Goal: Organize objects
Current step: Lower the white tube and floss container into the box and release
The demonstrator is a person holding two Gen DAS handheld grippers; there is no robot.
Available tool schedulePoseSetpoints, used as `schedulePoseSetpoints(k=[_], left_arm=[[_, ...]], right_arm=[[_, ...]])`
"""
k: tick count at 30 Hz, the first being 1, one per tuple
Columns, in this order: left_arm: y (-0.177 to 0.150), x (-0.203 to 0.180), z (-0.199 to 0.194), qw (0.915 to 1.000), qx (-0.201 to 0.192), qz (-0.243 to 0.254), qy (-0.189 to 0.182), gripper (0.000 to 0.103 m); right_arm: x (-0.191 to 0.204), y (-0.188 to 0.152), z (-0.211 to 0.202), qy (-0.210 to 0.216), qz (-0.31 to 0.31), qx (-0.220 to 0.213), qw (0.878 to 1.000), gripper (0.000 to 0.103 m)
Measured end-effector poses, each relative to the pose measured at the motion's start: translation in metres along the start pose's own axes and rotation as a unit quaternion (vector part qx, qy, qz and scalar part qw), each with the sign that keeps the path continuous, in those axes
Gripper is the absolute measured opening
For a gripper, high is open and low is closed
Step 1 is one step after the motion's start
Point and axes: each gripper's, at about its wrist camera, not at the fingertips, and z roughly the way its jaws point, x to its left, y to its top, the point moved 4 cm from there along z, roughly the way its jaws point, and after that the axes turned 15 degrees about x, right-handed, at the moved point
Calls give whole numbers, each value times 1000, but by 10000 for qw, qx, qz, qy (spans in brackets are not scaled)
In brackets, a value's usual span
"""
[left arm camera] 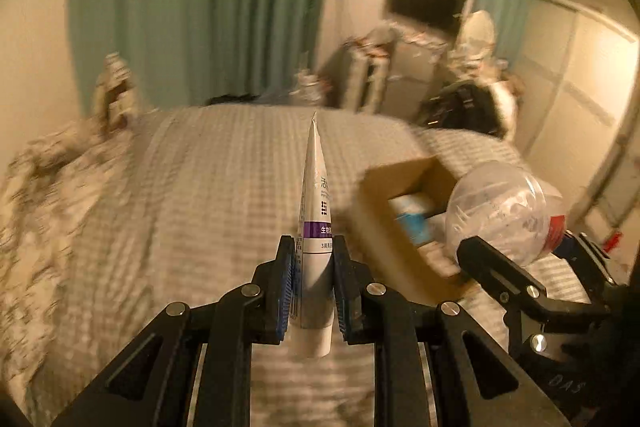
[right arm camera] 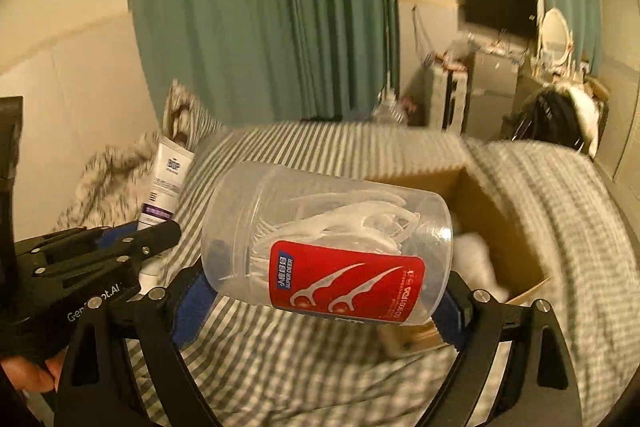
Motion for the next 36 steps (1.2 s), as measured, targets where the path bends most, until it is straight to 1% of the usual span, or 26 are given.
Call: schedulePoseSetpoints(k=[1, 2, 4, 7, 9, 11, 13, 17, 20, 23, 26, 29, 32, 33, 34, 35, 36], left_arm=[[7, -10, -1, 10000, -18, 32, -77, 18], [16, -25, 0, 9998, -45, 164, -74, 18], [29, -43, 3, 9994, -72, 327, -35, 18], [48, -71, 20, 9985, 44, 519, -185, 18], [58, -89, 39, 9974, 155, 698, -99, 18], [68, -103, 61, 9961, 266, 839, -26, 18], [74, -113, 82, 9953, 388, 884, -73, 18], [83, -124, 129, 9932, 686, 944, -47, 18], [83, -135, 157, 9906, 844, 1081, -17, 18], [86, -138, 178, 9880, 934, 1227, 43, 18], [89, -137, 200, 9870, 1011, 1248, 0, 18], [88, -136, 211, 9865, 1038, 1268, -6, 19], [85, -135, 216, 9849, 1125, 1319, -44, 22], [81, -135, 216, 9847, 1155, 1304, -71, 28], [81, -133, 214, 9852, 1160, 1261, -75, 43], [81, -132, 209, 9862, 1123, 1213, -74, 55], [81, -130, 204, 9875, 1052, 1170, -69, 72]], right_arm=[[-11, 5, -10, -46, 27, -97, 9999, 91], [-24, 14, -23, -117, 56, -203, 9997, 91], [-41, 27, -36, -182, 77, -314, 9993, 91], [-68, 42, -49, -265, 110, -436, 9986, 91], [-88, 48, -50, -319, 179, -467, 9982, 91], [-106, 53, -43, -334, 273, -460, 9980, 91], [-122, 54, -34, -315, 383, -400, 9980, 91], [-148, 52, 3, -325, 611, -187, 9974, 91], [-165, 44, 29, -289, 767, -12, 9966, 91], [-176, 38, 51, -291, 884, 116, 9956, 91], [-188, 30, 66, -260, 995, 198, 9945, 91], [-198, 28, 74, -259, 1059, 222, 9938, 91], [-207, 29, 77, -227, 1218, 150, 9922, 91], [-208, 29, 76, -225, 1265, 132, 9916, 92], [-208, 29, 75, -214, 1271, 119, 9916, 94], [-207, 30, 72, -181, 1240, 64, 9921, 95], [-206, 31, 66, -168, 1207, -59, 9925, 96]])
